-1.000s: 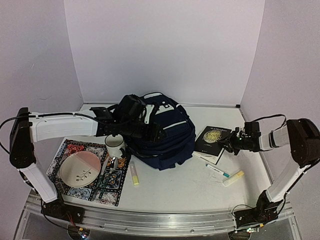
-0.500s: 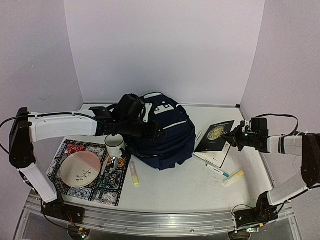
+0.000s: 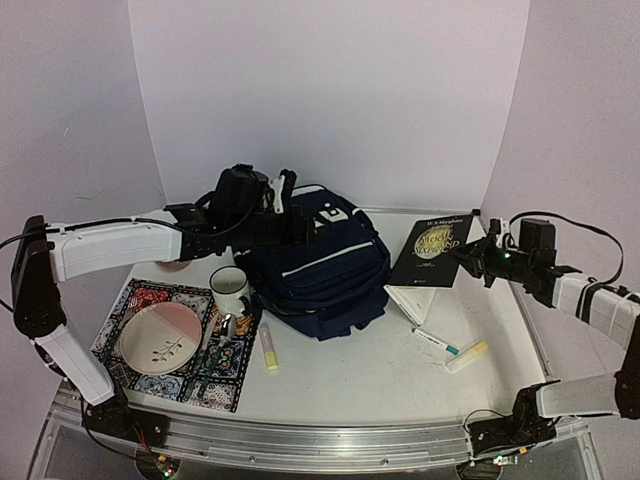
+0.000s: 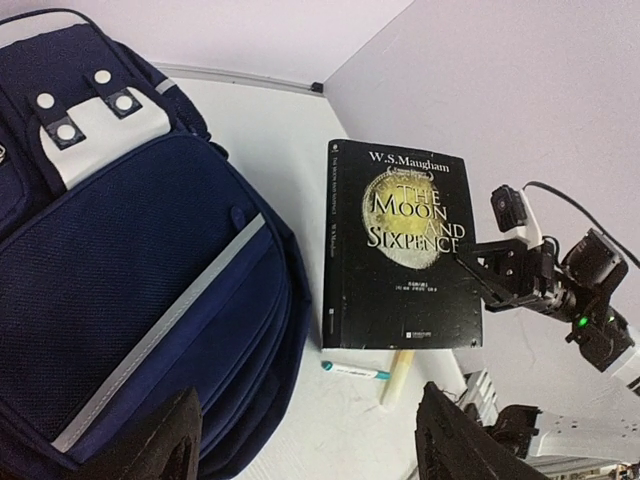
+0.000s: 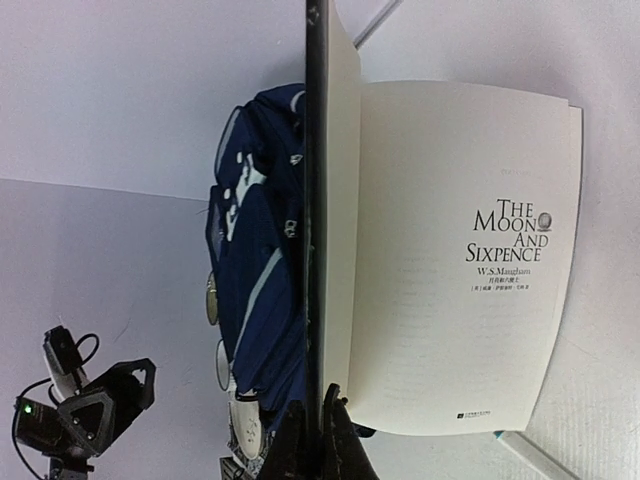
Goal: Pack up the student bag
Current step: Pick up the book from the corner of the board, then pass from the right arm to the left, then pass from the left arm to the right
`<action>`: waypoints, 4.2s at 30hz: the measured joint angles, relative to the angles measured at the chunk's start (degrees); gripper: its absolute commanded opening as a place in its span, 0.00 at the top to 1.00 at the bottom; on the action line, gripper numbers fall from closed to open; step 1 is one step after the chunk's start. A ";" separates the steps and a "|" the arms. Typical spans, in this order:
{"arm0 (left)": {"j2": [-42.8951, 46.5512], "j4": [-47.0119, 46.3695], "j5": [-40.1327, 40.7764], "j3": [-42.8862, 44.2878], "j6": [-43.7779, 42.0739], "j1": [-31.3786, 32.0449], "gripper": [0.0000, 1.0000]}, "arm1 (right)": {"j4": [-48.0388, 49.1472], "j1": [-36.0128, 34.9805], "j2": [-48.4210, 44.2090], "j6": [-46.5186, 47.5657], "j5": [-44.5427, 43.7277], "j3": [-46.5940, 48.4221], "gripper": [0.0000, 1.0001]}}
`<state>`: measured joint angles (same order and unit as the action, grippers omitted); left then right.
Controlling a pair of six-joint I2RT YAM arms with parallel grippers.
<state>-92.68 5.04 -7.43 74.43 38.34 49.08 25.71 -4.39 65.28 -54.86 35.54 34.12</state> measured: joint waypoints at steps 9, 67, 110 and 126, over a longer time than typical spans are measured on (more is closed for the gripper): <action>-3.04 -5.14 -5.95 1.18 3.27 -1.09 0.20 | 2.13 -5.75 -3.26 -3.90 2.73 3.23 1.00; 12.47 -30.01 -4.47 -21.01 28.41 -3.05 1.00 | 14.16 -33.29 1.48 -5.94 -18.48 7.74 0.07; 9.71 -51.65 11.39 -29.22 46.13 2.42 0.80 | 44.11 -47.31 22.22 -16.73 -33.46 12.01 1.00; 11.47 -49.80 10.01 -34.94 32.17 1.04 0.29 | 36.21 -41.71 11.96 -10.65 -36.98 0.90 1.00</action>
<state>-81.21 -44.76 2.57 39.50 70.51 50.12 61.92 -46.09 77.24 -65.51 -1.44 35.01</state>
